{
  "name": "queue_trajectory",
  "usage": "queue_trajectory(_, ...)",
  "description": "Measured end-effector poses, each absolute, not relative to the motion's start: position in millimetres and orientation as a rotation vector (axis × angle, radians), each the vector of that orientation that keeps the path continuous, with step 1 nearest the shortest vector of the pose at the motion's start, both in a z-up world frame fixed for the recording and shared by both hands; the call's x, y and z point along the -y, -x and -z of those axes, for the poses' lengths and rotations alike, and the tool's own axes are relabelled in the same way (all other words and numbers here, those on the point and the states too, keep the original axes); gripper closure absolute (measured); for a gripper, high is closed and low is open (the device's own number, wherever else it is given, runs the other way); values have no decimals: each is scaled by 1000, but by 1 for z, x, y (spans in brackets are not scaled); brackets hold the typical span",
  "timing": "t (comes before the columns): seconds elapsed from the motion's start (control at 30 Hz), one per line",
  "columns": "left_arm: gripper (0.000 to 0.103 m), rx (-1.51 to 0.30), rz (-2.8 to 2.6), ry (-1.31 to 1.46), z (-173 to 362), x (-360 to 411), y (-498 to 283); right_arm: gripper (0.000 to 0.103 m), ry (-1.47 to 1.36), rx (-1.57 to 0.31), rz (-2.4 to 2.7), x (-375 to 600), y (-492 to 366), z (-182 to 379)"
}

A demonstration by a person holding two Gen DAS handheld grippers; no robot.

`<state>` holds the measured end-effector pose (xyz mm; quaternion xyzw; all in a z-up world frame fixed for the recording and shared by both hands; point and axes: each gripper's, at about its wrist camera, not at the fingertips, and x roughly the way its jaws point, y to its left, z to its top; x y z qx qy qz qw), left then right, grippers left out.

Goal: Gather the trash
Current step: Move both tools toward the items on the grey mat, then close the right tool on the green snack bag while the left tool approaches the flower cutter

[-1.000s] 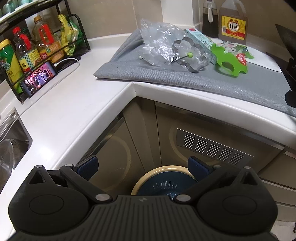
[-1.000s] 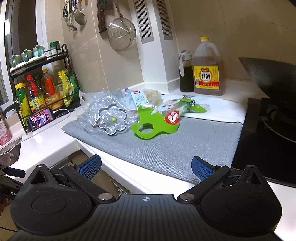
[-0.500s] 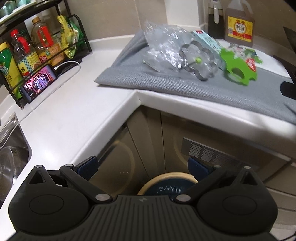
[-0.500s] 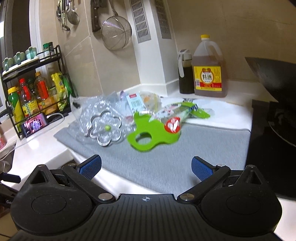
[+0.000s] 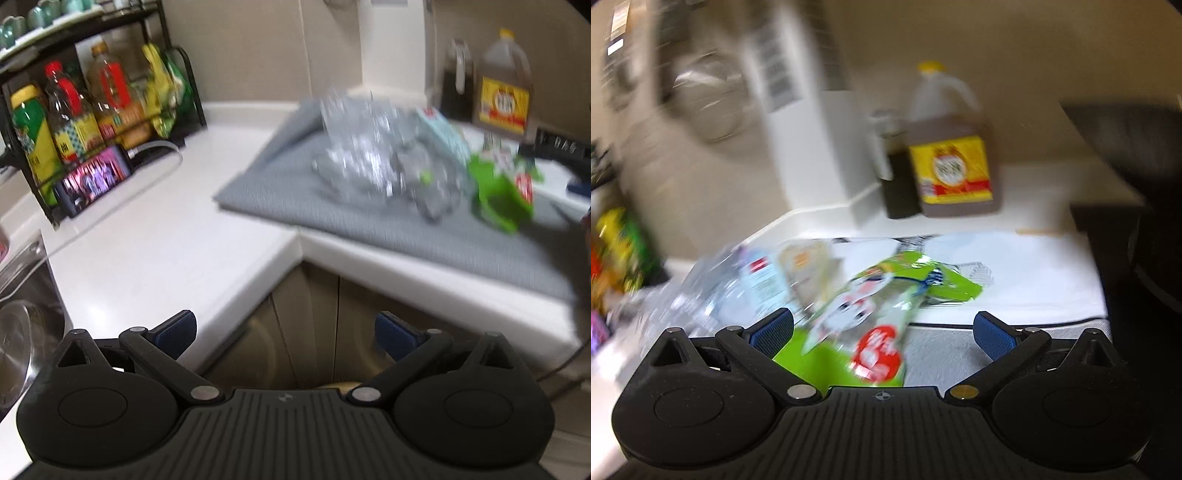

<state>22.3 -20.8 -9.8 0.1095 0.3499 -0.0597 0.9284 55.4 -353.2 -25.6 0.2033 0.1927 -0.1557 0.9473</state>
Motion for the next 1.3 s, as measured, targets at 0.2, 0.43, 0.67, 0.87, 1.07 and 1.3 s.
queue_trajectory(0.2, 0, -635, 127, -116, -14, 37, -70, 0, -608, -420, 347, 385, -89, 52)
queue_trajectory(0.43, 0, -574, 259, -109, -26, 78, -95, 0, -640, -378, 308, 390, -93, 64)
queue_trajectory(0.67, 0, -554, 389, -296, -9, 134, -103, 0, -632, -406, 240, 389, -99, 60)
queue_trajectory(0.87, 0, -571, 453, -435, 23, 163, -113, 0, -617, -419, 213, 384, -100, 60)
queue_trajectory(1.07, 0, -564, 485, -530, 40, 186, -124, 0, -582, -433, 202, 379, -103, 60)
queue_trajectory(1.3, 24, -551, 479, -503, 34, 182, -126, 17, -592, -421, 139, 378, -101, 61)
